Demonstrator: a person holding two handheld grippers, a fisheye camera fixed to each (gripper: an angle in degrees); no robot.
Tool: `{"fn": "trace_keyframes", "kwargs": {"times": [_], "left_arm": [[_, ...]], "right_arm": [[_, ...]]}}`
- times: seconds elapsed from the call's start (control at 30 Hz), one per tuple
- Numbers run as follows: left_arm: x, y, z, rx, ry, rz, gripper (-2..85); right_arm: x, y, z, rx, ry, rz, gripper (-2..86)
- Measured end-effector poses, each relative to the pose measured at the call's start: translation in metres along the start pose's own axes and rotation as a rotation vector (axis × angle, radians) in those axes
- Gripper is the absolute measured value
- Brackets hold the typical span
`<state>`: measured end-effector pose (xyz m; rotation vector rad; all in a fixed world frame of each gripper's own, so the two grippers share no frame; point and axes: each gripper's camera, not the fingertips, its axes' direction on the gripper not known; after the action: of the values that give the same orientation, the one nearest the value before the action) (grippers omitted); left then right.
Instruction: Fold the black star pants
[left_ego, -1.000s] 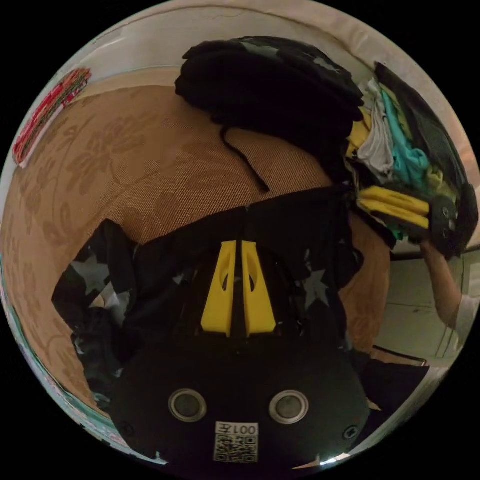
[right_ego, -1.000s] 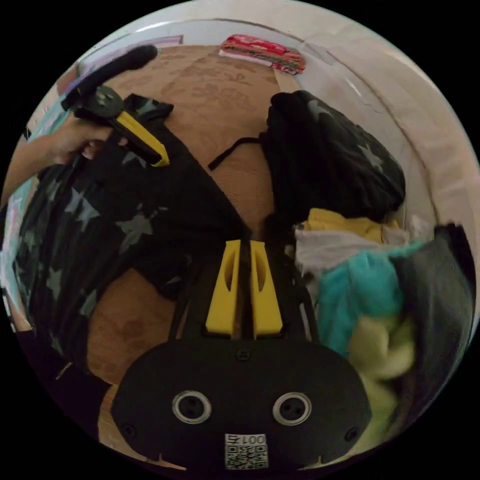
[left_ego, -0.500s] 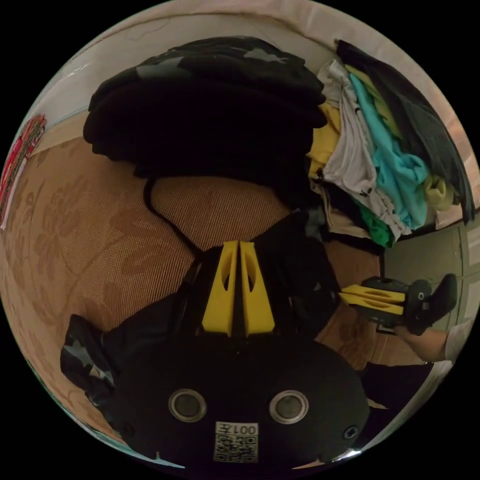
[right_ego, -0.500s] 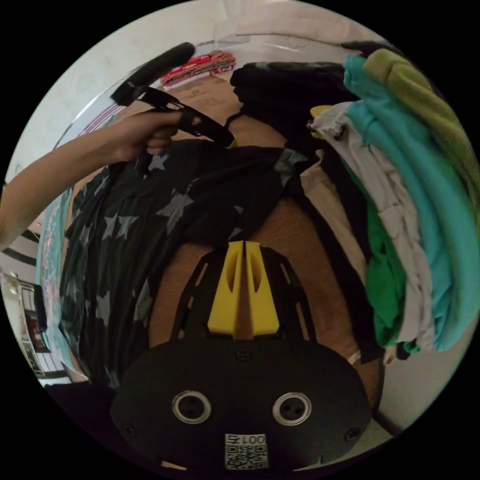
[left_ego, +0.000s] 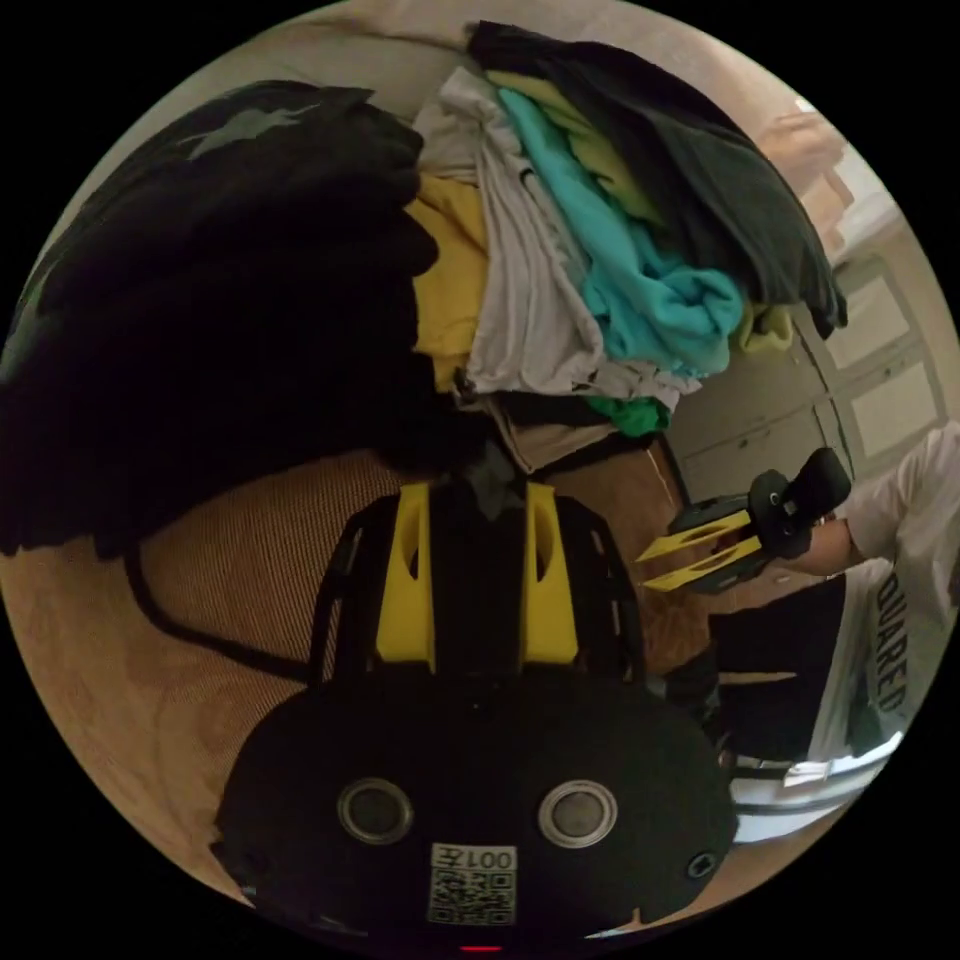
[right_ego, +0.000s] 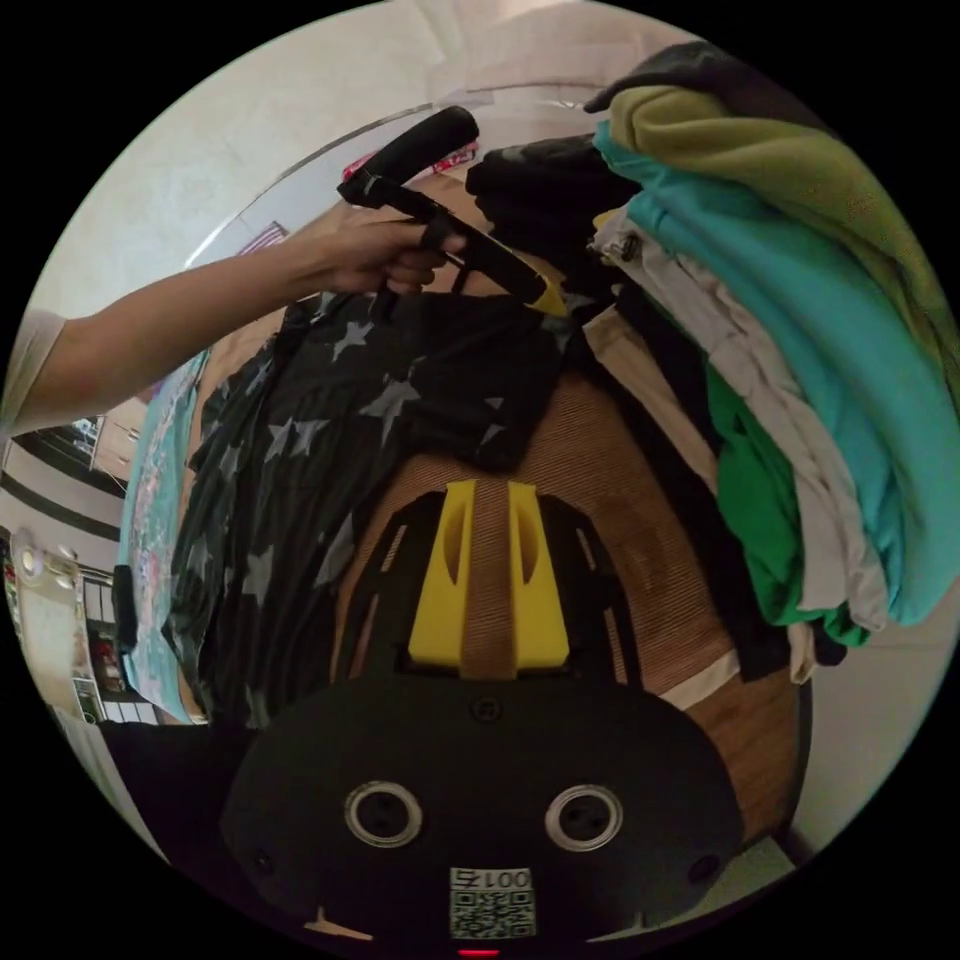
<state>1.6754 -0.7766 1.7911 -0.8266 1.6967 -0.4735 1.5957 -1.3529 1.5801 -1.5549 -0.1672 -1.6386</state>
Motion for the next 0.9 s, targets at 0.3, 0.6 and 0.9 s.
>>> {"fn": "trace_keyframes", "kwargs": {"times": [0.3, 0.6, 0.9], "left_arm": [[-0.015, -0.013, 0.002, 0.065, 0.187, 0.195, -1.3], [-0.030, 0.027, -0.023, 0.187, 0.380, 0.325, -1.6], [-0.052, 0.069, -0.017, 0.205, 0.539, 0.416, -1.5]], "right_arm": [[0.022, 0.018, 0.024, 0.019, -0.042, 0.078, 11.4], [0.055, 0.032, 0.047, 0.102, -0.313, 0.222, 15.1], [0.039, 0.026, 0.065, 0.147, -0.427, 0.003, 5.1]]}}
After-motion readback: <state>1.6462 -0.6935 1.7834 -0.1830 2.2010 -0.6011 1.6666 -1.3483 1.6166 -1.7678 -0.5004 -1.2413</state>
